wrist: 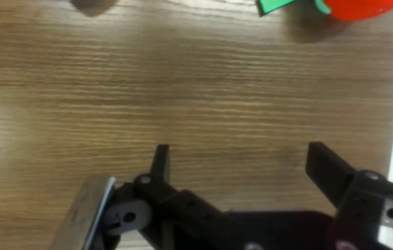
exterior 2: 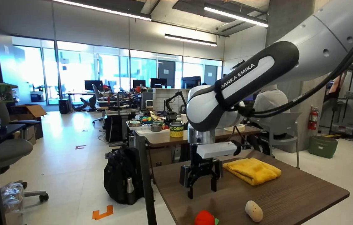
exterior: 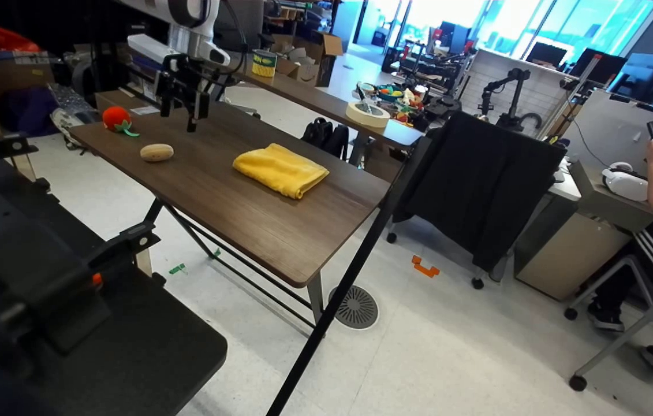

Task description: Use the towel to wipe the table

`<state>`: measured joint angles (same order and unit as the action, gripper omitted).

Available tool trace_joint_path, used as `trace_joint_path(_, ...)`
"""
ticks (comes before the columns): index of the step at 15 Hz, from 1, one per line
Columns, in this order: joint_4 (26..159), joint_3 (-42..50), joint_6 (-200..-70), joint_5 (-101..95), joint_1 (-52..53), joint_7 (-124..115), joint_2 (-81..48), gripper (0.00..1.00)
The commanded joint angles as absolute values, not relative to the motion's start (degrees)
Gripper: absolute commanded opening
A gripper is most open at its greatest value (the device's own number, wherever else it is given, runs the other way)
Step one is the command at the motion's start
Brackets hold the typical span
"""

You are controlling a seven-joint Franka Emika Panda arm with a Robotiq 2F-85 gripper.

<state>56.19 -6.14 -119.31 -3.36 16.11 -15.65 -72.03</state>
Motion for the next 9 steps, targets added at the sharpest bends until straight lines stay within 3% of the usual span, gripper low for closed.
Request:
trace_joint_path(1, 61.84, -4.9, -123.63, -8.49, 21.48, -14.55, -68.25, 1.0)
trace_joint_path(9, 73.41, -4.25, -128.82, -16.45, 26.95, -13.57, -60.77, 1.0)
